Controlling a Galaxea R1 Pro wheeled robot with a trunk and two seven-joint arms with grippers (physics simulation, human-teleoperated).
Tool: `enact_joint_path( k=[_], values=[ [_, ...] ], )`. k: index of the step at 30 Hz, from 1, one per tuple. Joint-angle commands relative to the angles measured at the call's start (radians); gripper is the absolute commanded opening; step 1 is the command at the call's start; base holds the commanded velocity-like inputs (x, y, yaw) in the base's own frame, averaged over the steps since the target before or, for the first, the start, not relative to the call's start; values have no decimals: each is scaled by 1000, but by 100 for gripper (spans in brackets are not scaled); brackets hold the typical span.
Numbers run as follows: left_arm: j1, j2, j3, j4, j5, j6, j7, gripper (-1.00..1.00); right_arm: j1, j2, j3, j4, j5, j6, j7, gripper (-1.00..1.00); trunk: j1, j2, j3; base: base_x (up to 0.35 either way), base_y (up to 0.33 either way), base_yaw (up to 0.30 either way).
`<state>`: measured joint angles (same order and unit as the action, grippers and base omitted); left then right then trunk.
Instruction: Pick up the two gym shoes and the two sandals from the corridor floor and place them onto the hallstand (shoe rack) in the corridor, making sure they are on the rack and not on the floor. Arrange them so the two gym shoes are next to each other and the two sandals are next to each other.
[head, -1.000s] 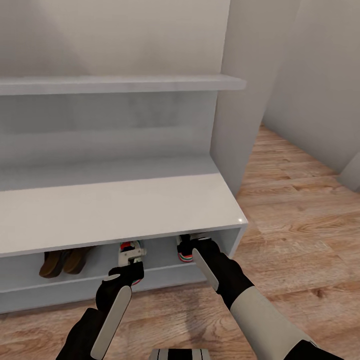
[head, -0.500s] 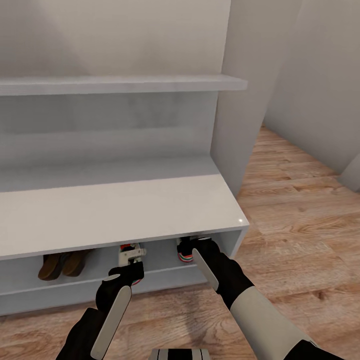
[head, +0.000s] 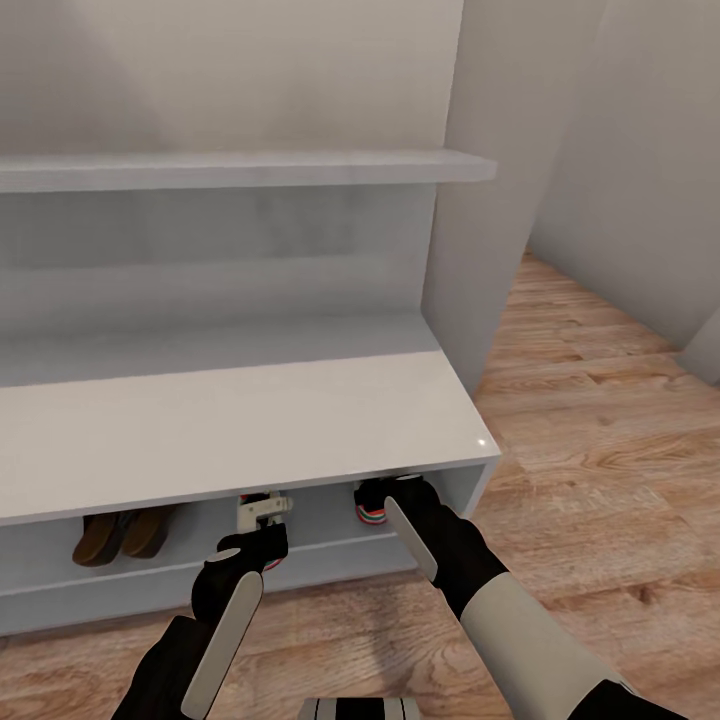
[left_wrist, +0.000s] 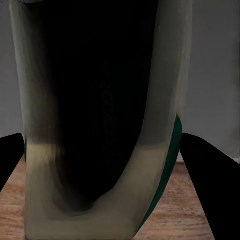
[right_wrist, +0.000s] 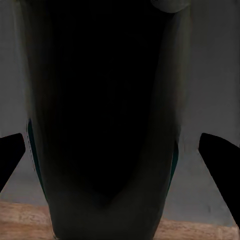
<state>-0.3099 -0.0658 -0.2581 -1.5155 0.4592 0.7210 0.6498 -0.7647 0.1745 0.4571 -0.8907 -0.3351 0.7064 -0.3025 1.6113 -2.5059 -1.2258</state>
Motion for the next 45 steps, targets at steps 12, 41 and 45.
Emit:
enact_joint_path(
  k=[12,41,45],
  values=[
    [0,0,0,1,-1,0,-1,-100,-1,0,0,0,-1,3,0,100,0,0,0,8,0,0],
    [0,-1,-1,1,2,0,0,-100,2,0,0,-1,0,-7,2,100,0,0,0,-33,-2,0],
    [0,-1,-1,1,2,0,-1,-100,3,0,0,-1,1,-8,2,100,0,0,0,-25,0,0]
  ],
)
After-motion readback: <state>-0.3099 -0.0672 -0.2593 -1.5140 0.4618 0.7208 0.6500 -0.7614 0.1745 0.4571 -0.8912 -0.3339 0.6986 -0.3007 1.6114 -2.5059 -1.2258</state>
